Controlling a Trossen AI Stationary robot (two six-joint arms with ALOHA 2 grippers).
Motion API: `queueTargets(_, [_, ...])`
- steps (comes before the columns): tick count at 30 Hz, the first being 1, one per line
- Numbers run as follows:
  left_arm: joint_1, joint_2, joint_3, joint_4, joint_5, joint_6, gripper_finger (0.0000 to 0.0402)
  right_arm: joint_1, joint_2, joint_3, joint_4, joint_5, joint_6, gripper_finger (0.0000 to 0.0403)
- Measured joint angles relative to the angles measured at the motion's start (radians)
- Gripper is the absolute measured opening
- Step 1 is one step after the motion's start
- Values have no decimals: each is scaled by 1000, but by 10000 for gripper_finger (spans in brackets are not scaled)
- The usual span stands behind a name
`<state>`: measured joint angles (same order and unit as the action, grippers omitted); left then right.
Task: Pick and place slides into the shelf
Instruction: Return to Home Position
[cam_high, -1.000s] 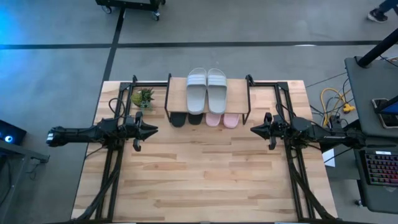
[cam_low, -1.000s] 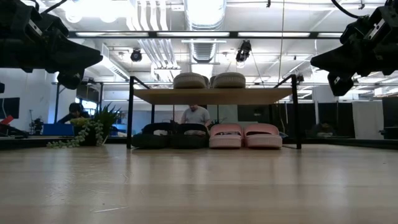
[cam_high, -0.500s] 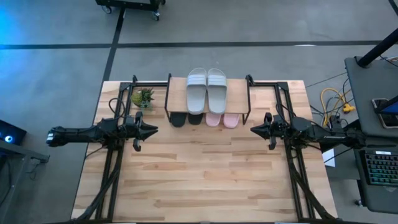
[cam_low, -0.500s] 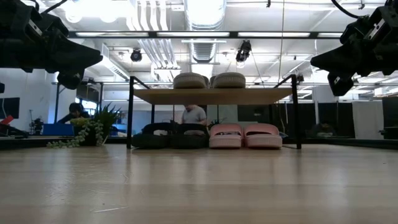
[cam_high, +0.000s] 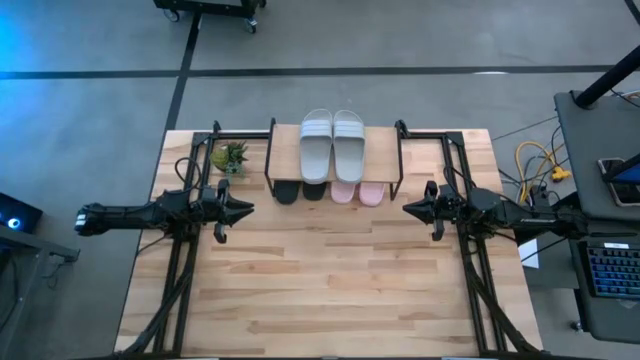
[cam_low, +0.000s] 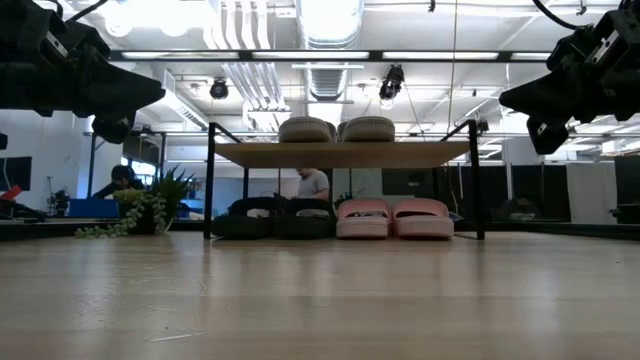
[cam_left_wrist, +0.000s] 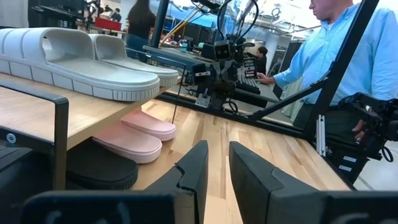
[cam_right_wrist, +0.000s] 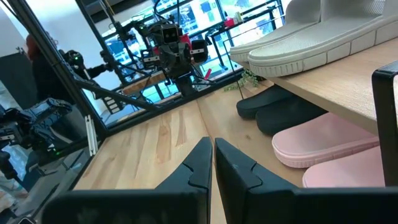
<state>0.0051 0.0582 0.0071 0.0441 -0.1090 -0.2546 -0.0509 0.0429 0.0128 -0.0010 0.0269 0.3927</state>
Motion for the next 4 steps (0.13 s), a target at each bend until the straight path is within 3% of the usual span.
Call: queueTargets(4, [0,0,0,0,0,0,51,0,0,0,0,0,0,13])
